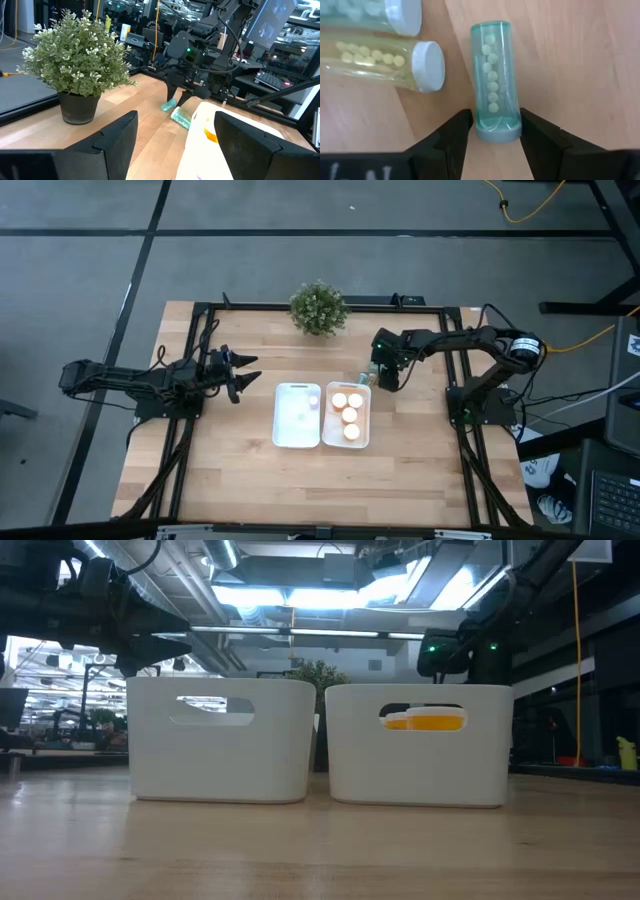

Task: Pick and place medicine bottles into bin by pill shape (circle, oval)
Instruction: Put the blue tablet bottle into the left white bin

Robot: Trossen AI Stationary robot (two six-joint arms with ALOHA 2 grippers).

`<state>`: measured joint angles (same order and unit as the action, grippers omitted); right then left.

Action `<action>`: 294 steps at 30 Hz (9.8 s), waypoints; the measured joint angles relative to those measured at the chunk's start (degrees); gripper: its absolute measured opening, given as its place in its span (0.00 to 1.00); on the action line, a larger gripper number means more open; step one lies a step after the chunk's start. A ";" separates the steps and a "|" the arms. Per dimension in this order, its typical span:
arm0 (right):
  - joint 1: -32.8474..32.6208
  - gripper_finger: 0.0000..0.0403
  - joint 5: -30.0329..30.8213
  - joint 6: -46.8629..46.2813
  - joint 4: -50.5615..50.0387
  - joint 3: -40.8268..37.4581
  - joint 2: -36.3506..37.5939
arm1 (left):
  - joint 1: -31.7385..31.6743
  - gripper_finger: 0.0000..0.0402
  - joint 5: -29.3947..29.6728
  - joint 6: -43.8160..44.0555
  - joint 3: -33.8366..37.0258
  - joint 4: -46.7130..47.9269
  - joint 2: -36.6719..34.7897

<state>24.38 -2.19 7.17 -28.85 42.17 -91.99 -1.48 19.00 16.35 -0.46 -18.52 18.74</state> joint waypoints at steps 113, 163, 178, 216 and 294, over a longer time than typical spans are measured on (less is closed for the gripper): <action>-15.47 0.28 26.69 -23.23 70.90 -36.10 5.69 | 0.00 0.64 0.00 0.00 0.00 0.01 -0.01; -31.61 0.29 18.18 -2.93 -21.15 39.56 -7.15 | 0.00 0.64 -0.02 -0.01 -0.01 0.00 0.00; -34.24 0.29 20.49 3.70 -22.59 41.59 -10.68 | 0.00 0.64 0.00 0.01 0.01 0.02 -0.02; -35.54 0.29 29.66 25.40 -30.03 58.78 -23.17 | 0.00 0.64 -0.02 0.00 0.00 0.02 0.00; -47.44 0.29 44.17 88.30 -13.58 58.71 -35.64 | 0.00 0.64 -0.02 -0.01 -0.01 -0.03 0.00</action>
<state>-23.06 41.98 95.47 -42.43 100.88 -127.63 -1.48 18.98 16.34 -0.47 -18.55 18.74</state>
